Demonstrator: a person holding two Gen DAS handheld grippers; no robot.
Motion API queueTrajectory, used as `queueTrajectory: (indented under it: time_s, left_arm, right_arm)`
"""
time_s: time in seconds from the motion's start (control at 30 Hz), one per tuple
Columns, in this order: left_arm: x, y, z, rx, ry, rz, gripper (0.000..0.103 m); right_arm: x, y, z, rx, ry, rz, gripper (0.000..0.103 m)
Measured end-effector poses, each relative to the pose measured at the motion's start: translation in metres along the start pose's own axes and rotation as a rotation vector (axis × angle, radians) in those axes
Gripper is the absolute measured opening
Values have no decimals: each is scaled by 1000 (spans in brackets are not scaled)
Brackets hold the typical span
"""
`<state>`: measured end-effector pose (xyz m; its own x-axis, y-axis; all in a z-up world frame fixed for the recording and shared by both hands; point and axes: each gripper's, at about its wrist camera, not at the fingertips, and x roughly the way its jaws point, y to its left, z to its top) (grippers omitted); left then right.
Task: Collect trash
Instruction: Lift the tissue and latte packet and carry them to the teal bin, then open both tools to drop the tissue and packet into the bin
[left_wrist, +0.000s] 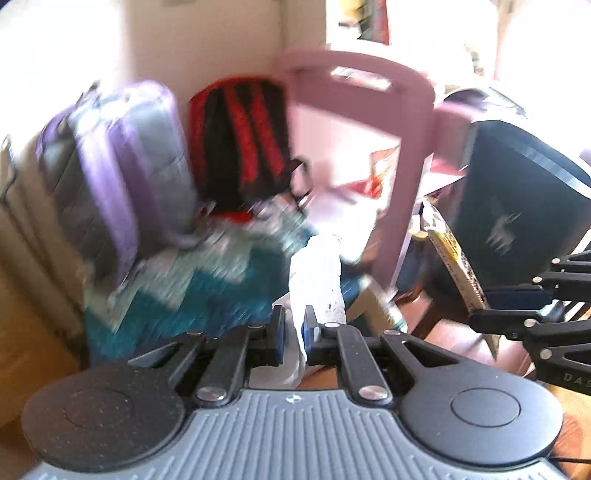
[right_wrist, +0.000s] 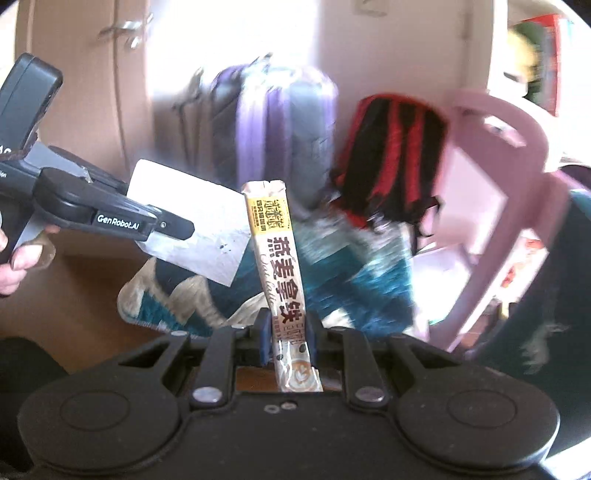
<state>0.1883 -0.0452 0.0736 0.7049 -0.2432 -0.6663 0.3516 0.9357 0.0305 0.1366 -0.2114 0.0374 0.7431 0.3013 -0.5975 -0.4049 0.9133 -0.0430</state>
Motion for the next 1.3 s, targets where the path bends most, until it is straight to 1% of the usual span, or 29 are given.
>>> queueTrajectory:
  time_s: [0.13, 0.27, 0.4, 0.57, 0.67, 0.8, 0.9, 1.0, 1.13, 1.3]
  left_arm:
    - [-14, -46, 38, 41, -66, -44, 9]
    - [-23, -96, 74, 113, -116, -80, 9]
    - [-19, -144, 109, 158, -131, -130, 9]
    - [-9, -199, 141, 224, -141, -177, 9]
    - [0, -226, 157, 242, -137, -201, 9]
    - [19, -257, 172, 255, -124, -217, 9]
    - [36, -275, 172, 265, -91, -232, 9]
    - [55, -291, 170, 291, -62, -214, 9]
    - [81, -299, 170, 293, -8, -203, 9]
    - [109, -309, 166, 308, 77, -197, 9]
  right_arm:
    - [-40, -37, 8, 44, -69, -72, 18]
    - [-74, -79, 15, 110, -136, -137, 18]
    - [-103, -113, 21, 150, -198, -212, 18]
    - [-126, -156, 22, 197, -230, -287, 18]
    - [-133, -181, 20, 231, -226, -332, 18]
    - [-131, -213, 15, 279, -208, -383, 18]
    - [-121, -232, 9, 307, -182, -417, 18]
    - [-109, -244, 2, 320, -150, -431, 18]
    - [-91, -254, -1, 306, -120, -457, 18]
    - [-79, -264, -7, 335, -62, -443, 18]
